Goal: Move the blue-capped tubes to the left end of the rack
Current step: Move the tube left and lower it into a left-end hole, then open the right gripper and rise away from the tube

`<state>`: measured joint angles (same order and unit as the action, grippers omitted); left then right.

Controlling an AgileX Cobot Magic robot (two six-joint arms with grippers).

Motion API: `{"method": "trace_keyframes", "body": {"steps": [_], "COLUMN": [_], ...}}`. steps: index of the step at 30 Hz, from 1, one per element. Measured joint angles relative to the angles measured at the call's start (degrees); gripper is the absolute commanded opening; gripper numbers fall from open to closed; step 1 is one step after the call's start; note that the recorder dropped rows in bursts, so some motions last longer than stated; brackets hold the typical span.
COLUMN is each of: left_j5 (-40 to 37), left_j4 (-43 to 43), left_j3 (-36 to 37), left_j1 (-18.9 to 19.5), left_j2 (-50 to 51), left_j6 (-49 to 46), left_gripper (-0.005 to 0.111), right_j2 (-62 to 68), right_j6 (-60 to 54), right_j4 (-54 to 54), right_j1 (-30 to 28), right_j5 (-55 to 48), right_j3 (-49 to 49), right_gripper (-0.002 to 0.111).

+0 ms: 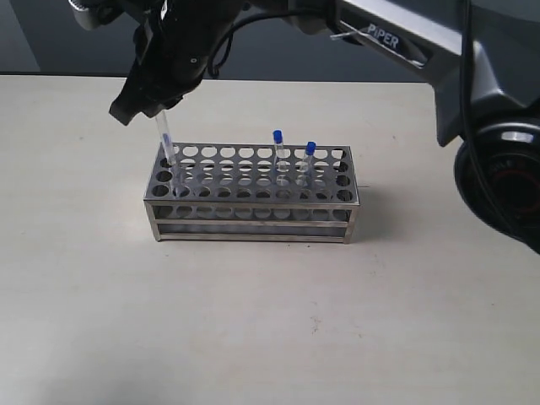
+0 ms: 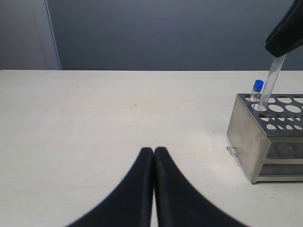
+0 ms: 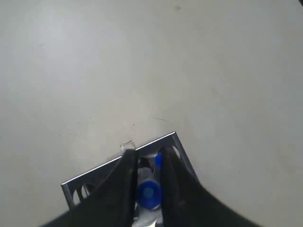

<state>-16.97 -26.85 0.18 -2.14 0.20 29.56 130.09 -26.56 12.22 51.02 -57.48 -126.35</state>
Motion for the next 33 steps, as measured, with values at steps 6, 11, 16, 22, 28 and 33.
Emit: {"method": "trace_keyframes", "body": {"steps": [6,11,16,22,28,33], "left_j5": [0.00,0.00,0.00,0.00,0.00,0.00], "left_j4": [0.00,0.00,0.00,0.00,0.00,0.00], "left_j3": [0.00,0.00,0.00,0.00,0.00,0.00], "left_j1": [0.00,0.00,0.00,0.00,0.00,0.00], "left_j2": [0.00,0.00,0.00,0.00,0.00,0.00], "left_j6": [0.00,0.00,0.00,0.00,0.00,0.00], "left_gripper": [0.001,0.001,0.001,0.001,0.001,0.001], "right_j2": [2.29,3.41,4.48,5.26,5.57,5.57], "right_j6": [0.00,0.00,0.00,0.00,0.22,2.17], "right_j4": [0.42,1.16,1.25,1.25,1.38,1.38], "right_j1": [0.00,0.00,0.00,0.00,0.00,0.00], "right_j5": [0.00,-0.11,-0.11,-0.22,-1.27,-3.80], "right_j3": [0.00,0.00,0.00,0.00,0.00,0.00], "right_gripper": [-0.001,-0.001,-0.001,-0.001,0.031,0.040]}}
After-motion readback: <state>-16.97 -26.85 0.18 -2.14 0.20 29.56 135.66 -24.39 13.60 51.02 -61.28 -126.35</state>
